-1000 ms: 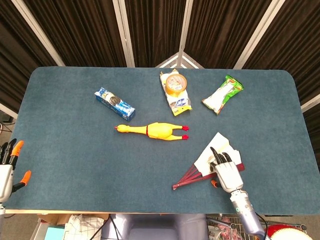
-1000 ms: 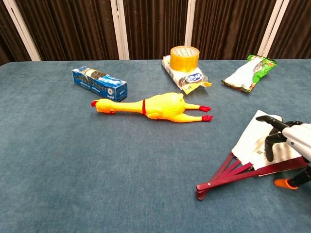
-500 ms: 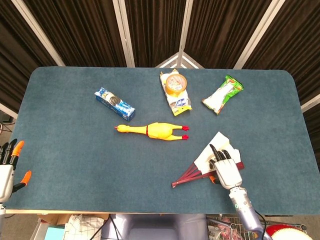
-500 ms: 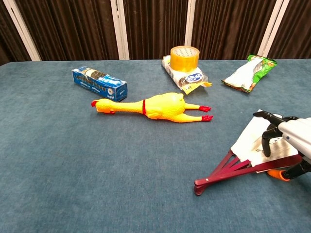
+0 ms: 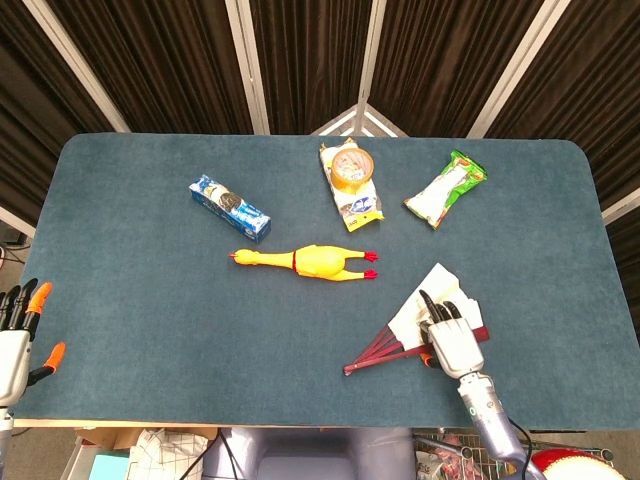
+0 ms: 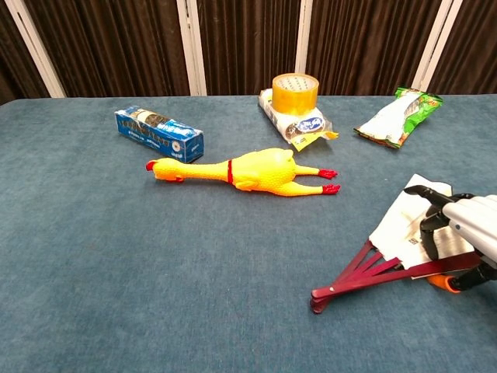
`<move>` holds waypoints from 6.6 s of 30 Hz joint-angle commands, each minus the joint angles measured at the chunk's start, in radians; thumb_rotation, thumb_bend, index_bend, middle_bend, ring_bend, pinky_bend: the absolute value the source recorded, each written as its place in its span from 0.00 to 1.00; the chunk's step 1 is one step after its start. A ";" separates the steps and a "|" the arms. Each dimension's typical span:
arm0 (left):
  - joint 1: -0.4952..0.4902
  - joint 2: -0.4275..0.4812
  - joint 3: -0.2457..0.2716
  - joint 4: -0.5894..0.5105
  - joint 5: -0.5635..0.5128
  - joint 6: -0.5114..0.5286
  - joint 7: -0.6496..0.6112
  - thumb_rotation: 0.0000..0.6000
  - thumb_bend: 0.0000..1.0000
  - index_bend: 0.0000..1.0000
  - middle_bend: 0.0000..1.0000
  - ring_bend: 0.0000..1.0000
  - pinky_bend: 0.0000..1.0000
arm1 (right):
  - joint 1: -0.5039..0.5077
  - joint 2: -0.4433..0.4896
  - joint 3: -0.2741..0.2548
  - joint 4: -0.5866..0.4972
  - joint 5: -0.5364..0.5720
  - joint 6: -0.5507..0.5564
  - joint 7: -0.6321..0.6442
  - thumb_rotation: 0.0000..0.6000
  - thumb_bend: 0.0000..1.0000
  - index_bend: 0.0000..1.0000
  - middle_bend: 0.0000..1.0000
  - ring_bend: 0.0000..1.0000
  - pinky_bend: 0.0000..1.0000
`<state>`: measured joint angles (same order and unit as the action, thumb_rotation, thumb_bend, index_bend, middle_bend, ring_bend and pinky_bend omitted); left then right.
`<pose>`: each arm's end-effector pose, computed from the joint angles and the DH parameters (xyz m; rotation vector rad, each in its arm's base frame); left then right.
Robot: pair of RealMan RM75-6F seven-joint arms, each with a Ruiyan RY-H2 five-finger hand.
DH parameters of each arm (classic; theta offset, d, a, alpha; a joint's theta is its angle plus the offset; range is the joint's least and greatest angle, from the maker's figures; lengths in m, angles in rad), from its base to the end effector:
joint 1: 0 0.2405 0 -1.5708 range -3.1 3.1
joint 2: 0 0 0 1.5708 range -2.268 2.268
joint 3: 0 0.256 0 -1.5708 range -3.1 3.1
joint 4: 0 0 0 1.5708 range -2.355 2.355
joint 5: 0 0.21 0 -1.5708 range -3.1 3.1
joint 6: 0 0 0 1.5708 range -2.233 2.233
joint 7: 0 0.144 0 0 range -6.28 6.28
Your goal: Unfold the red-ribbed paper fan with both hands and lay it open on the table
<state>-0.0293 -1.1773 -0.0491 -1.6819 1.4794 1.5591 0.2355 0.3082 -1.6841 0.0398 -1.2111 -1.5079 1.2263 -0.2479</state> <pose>-0.3006 0.1625 0.1458 -1.3353 -0.8195 -0.8078 -0.2671 -0.2369 -0.0316 1.7403 -0.8536 0.8413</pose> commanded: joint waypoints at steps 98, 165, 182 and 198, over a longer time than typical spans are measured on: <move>-0.260 -0.154 -0.045 0.076 0.084 -0.225 -0.457 1.00 0.34 0.01 0.00 0.00 0.00 | 0.696 0.155 0.385 -0.743 0.366 -0.197 -0.153 1.00 0.46 0.71 0.14 0.28 0.21; -0.407 -0.380 -0.014 0.188 0.097 -0.295 -0.851 1.00 0.52 0.24 0.02 0.00 0.07 | 0.730 0.140 0.351 -0.838 0.414 -0.095 -0.167 1.00 0.46 0.74 0.15 0.28 0.21; -0.436 -0.410 -0.020 0.178 0.113 -0.290 -0.855 1.00 0.52 0.42 0.11 0.00 0.09 | 0.726 0.158 0.343 -0.855 0.410 -0.094 -0.165 1.00 0.46 0.75 0.15 0.28 0.21; -0.433 -0.407 -0.046 0.160 0.061 -0.278 -0.796 1.00 0.58 0.65 0.24 0.00 0.16 | 0.715 0.182 0.343 -0.869 0.411 -0.090 -0.148 1.00 0.46 0.75 0.15 0.28 0.21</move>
<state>-0.4627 -1.5850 -0.0933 -1.5214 1.5423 1.2801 -0.5609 1.0236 -1.5025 0.3826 -2.0796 -1.0965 1.1364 -0.3963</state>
